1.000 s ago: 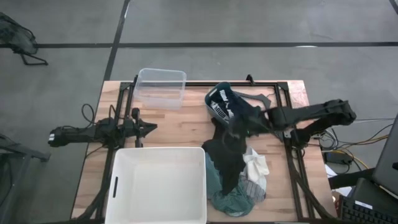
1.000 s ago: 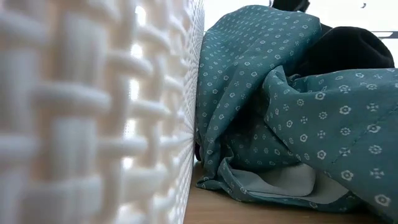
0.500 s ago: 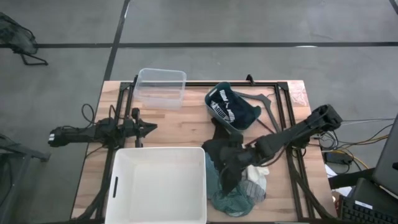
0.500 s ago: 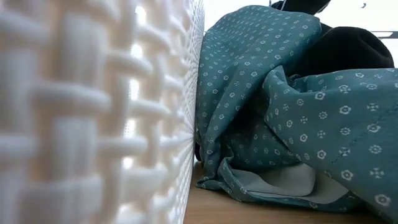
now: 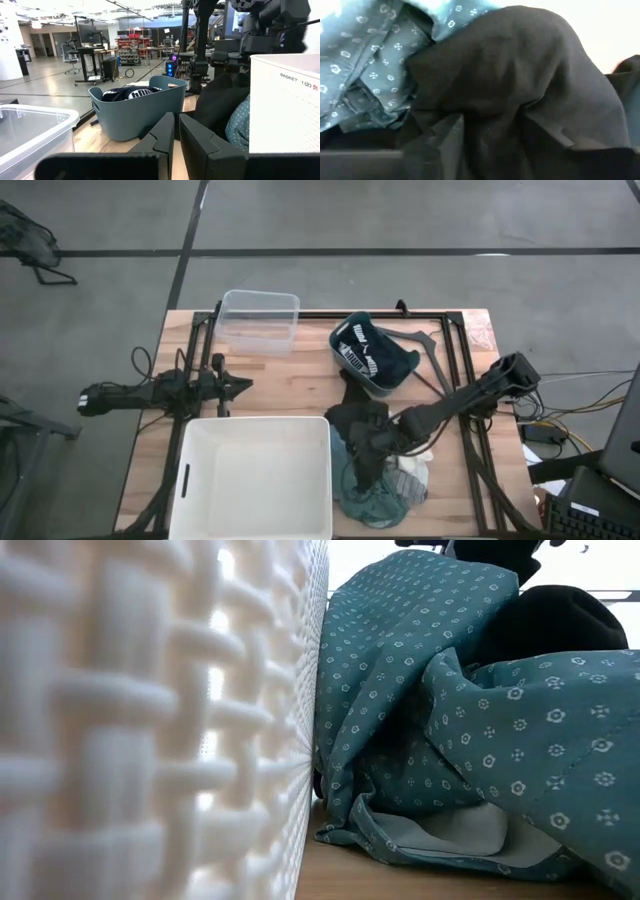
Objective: Pick & Place Cloths
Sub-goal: Put the black polo into the white bin
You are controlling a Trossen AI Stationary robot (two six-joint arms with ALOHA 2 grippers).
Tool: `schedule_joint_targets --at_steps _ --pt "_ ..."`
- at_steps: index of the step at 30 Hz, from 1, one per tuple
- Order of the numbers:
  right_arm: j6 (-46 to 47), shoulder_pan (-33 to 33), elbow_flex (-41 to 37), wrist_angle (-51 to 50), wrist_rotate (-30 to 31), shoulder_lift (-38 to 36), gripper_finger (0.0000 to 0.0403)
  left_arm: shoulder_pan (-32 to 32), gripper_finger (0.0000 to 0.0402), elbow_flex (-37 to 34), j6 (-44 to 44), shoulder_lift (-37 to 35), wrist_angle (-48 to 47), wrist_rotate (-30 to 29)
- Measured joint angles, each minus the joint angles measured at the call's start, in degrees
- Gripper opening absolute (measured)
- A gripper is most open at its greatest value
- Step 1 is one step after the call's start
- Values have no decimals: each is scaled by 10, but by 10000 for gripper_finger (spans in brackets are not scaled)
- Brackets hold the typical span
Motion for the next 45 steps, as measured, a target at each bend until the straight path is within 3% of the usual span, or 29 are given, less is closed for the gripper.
schedule_joint_targets --at_steps 8,18,27,37,45 --pt "5 0 0 -17 1 -17 22 0 35 0 0 0 0 0" --pt "10 0 15 -40 46 -78 19 0 35 0 0 0 0 0" --pt "4 0 82 -137 126 -139 18 0 35 0 0 1 0 0" --pt "-106 0 235 -136 214 -189 18 0 35 0 0 1 0 0" --pt "-202 0 388 -136 231 -172 18 0 35 0 0 1 0 0"
